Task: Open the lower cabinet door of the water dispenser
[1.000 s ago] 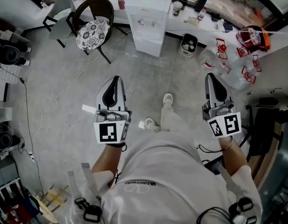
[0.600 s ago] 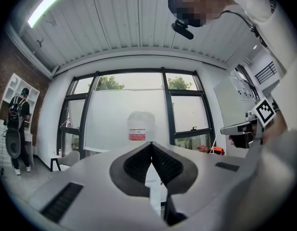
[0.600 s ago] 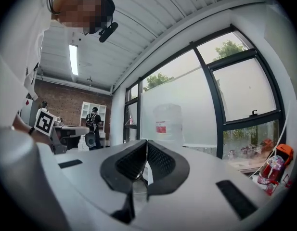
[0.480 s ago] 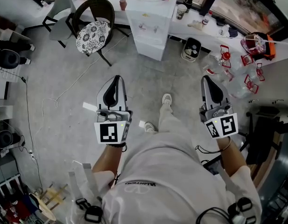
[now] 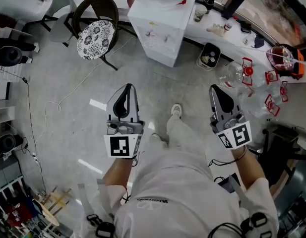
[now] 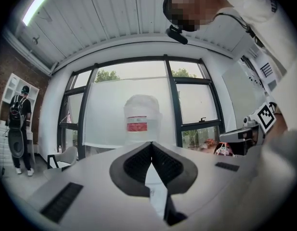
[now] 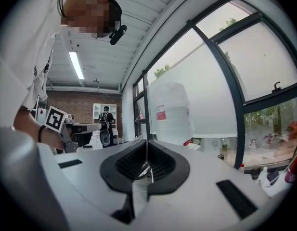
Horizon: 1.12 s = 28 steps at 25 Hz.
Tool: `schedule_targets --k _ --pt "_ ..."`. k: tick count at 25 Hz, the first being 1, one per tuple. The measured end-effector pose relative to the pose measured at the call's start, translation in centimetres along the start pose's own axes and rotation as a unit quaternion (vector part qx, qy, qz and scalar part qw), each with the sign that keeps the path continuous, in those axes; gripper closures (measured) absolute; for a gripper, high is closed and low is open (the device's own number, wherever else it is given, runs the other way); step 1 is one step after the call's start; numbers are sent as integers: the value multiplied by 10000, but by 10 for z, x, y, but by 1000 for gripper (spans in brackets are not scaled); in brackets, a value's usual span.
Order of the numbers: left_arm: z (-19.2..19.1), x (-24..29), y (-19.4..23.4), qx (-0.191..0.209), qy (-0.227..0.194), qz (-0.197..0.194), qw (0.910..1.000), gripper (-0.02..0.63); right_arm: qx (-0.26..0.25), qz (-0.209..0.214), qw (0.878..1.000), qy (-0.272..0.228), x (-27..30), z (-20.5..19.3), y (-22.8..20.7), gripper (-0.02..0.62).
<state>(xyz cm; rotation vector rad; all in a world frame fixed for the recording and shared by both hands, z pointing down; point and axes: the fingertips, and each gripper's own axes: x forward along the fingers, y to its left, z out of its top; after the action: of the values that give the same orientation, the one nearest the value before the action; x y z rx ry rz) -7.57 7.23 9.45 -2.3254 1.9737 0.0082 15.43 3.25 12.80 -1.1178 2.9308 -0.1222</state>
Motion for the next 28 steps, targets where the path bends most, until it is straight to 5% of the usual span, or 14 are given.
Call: schedule_targets --k 5,14,28 --pt "-45 55 -8 74 -6 -94 9999 601 -50 415 9990 135 44 -53 -34 580" --pt "-180 118 4 -57 61 -154 9998 601 94 277 9994 193 104 -179 -82 580" --pt "-494 188 -19 -129 -11 -971 9952 601 83 335 9991 232 191 -513 -141 578"
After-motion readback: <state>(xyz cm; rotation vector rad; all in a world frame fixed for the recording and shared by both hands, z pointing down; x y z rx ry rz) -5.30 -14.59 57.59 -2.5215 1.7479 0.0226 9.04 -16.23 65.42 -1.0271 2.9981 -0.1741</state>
